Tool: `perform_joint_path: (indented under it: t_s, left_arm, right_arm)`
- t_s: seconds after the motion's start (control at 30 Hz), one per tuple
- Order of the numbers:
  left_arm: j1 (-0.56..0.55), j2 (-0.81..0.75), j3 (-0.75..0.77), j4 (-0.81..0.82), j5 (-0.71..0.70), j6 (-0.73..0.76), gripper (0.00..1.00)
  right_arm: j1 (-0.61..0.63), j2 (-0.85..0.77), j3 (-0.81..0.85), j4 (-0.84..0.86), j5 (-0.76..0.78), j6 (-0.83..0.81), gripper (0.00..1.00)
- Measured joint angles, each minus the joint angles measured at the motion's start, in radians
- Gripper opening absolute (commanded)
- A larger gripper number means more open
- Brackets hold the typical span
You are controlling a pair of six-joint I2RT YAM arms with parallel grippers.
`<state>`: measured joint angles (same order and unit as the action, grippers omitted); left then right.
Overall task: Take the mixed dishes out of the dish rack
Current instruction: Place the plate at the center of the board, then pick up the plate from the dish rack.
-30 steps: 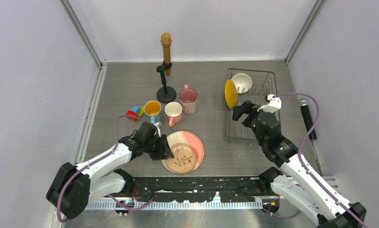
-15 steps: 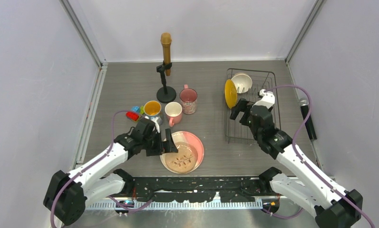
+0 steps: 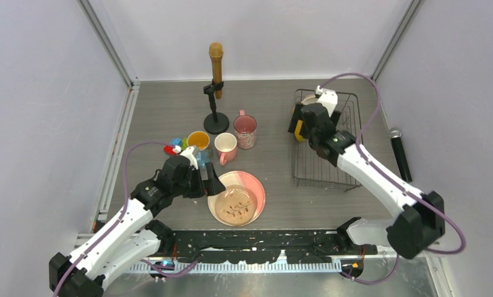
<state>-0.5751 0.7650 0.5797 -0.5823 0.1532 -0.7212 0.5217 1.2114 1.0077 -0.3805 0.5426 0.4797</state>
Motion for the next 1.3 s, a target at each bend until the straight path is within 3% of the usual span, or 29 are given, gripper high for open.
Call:
perform_joint_path:
  t_s: [0.43,0.6,0.9,1.13,1.3]
  left_arm:
    - [0.0,-0.076,-0.003,-0.023,-0.058,-0.003,1.0]
    - [0.0,-0.072,-0.003,-0.023,-0.065,-0.003,1.0]
    - [0.0,-0.05,-0.003,-0.023,-0.066,-0.003,1.0]
    - [0.0,-0.047,-0.003,-0.023,-0.066,-0.003,1.0]
    - [0.0,-0.047,-0.003,-0.023,-0.066,-0.003,1.0]
  right_arm:
    - [0.0,0.539,0.423,-0.128,0.166,-0.099,0.99]
    - [0.0,0.618,0.483,-0.189,0.254,-0.115,0.99]
    - [0.0,0.62,0.486,-0.219,0.38,-0.114,0.97]
    - [0.0,0.599,0.467,-0.215,0.407,-0.109,0.72]
    - [0.0,0.599,0.433,-0.19,0.405,-0.116,0.62]
